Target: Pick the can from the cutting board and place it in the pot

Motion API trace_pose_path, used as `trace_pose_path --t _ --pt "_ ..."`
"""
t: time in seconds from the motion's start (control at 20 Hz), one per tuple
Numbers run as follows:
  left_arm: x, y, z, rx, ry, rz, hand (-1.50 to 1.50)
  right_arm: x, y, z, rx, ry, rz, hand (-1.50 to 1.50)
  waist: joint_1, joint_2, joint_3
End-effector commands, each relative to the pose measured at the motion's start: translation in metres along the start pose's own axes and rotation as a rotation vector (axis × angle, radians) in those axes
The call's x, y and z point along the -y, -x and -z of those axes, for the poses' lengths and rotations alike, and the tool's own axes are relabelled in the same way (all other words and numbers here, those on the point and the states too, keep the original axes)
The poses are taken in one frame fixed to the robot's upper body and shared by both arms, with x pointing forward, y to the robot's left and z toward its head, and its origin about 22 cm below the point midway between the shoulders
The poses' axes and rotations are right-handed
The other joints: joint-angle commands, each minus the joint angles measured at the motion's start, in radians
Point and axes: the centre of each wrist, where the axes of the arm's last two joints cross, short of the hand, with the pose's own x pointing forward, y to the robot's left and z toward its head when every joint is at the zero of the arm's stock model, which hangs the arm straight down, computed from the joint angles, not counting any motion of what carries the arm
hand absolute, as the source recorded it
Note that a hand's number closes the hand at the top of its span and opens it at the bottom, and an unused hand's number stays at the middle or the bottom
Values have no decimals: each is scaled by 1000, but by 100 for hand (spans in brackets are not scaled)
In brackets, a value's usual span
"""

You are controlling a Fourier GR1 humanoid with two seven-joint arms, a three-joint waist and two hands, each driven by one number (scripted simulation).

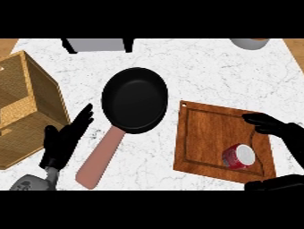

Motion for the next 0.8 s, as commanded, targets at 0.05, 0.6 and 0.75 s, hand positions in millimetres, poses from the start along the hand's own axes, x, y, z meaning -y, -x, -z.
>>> trace_pose_path --t 0.05,0.6,0.75 --pt "5 5 -1 -22 10 3 0 15 -42 -15 -91 -181 -93 -150 11 1 -3" --pt "8 7 10 -9 52 3 0 10 -69 7 -517 -304 -66 -150 36 5 -3" --pt "16 -4 18 1 48 9 0 12 -47 11 -614 -434 -116 -150 50 9 -2"
